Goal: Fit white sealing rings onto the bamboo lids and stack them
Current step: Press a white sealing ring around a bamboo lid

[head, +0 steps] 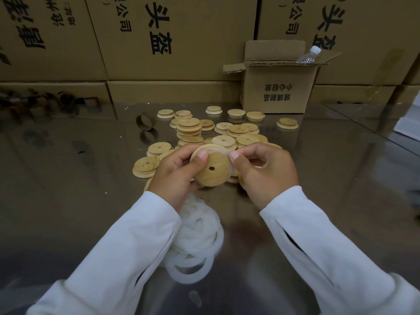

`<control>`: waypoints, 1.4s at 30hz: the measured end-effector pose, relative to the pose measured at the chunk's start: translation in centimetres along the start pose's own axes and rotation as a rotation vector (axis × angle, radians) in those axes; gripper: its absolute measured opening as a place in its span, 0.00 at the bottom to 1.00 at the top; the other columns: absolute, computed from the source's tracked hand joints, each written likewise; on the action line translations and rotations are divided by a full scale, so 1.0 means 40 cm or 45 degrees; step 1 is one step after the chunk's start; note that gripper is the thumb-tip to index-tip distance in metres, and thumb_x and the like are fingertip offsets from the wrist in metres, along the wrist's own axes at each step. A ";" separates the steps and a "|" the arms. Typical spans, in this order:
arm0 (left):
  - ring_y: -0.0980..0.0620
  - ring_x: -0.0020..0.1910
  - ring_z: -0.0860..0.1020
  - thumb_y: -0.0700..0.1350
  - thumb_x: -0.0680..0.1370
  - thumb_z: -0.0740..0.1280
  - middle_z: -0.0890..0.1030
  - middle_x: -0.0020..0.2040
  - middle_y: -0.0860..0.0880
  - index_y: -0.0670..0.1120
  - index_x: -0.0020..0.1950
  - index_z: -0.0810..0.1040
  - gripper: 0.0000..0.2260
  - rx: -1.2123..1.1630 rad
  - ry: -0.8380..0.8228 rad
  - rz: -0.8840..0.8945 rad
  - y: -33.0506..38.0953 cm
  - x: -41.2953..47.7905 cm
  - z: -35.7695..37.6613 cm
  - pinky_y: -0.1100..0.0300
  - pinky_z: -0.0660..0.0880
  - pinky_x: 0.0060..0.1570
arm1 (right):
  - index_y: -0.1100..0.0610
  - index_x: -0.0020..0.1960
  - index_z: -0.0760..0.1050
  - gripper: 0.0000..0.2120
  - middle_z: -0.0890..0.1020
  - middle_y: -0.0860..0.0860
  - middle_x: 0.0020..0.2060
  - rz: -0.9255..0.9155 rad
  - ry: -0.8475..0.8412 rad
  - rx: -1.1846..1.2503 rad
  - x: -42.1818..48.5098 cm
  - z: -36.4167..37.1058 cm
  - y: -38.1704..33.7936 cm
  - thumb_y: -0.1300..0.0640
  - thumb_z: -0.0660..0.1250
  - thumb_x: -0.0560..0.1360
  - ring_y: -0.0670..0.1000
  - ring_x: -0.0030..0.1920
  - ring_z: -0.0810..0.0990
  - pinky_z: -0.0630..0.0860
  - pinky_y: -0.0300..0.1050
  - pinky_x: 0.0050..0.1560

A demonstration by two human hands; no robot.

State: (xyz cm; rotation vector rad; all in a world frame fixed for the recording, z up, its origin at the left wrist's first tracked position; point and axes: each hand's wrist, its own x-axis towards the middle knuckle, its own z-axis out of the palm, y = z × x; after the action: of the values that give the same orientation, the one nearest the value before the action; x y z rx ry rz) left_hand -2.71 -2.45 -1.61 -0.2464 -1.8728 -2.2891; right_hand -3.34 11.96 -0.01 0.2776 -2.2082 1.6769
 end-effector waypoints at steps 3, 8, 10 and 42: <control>0.51 0.46 0.79 0.48 0.68 0.64 0.81 0.45 0.47 0.44 0.49 0.80 0.14 -0.018 0.009 0.001 -0.001 -0.002 0.003 0.59 0.79 0.39 | 0.51 0.36 0.79 0.05 0.81 0.42 0.33 -0.036 -0.021 0.040 -0.003 0.004 0.002 0.56 0.70 0.71 0.39 0.38 0.77 0.72 0.31 0.42; 0.49 0.45 0.81 0.48 0.69 0.64 0.82 0.45 0.44 0.42 0.50 0.79 0.15 -0.087 0.070 -0.021 -0.002 -0.004 0.007 0.59 0.79 0.38 | 0.49 0.40 0.79 0.04 0.83 0.43 0.38 -0.011 0.001 0.154 -0.013 0.012 0.012 0.57 0.71 0.70 0.42 0.41 0.80 0.76 0.35 0.46; 0.49 0.45 0.81 0.48 0.68 0.65 0.82 0.44 0.45 0.41 0.50 0.79 0.15 -0.102 0.071 -0.015 0.000 -0.003 0.006 0.58 0.80 0.39 | 0.49 0.38 0.79 0.05 0.83 0.43 0.37 0.036 -0.007 0.226 -0.011 0.015 0.012 0.59 0.71 0.70 0.41 0.40 0.80 0.76 0.32 0.44; 0.54 0.42 0.79 0.48 0.69 0.73 0.81 0.40 0.52 0.49 0.44 0.79 0.07 0.175 0.098 0.279 -0.029 0.002 0.003 0.56 0.77 0.45 | 0.53 0.50 0.77 0.08 0.74 0.46 0.47 -0.381 0.249 -0.308 -0.053 0.053 0.017 0.58 0.70 0.71 0.44 0.42 0.72 0.73 0.42 0.38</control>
State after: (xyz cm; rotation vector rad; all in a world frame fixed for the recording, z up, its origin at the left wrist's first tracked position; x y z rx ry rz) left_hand -3.08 -2.12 -2.67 -0.3220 -1.8545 -1.9902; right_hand -1.99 10.00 -1.95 0.3441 -2.0778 1.2141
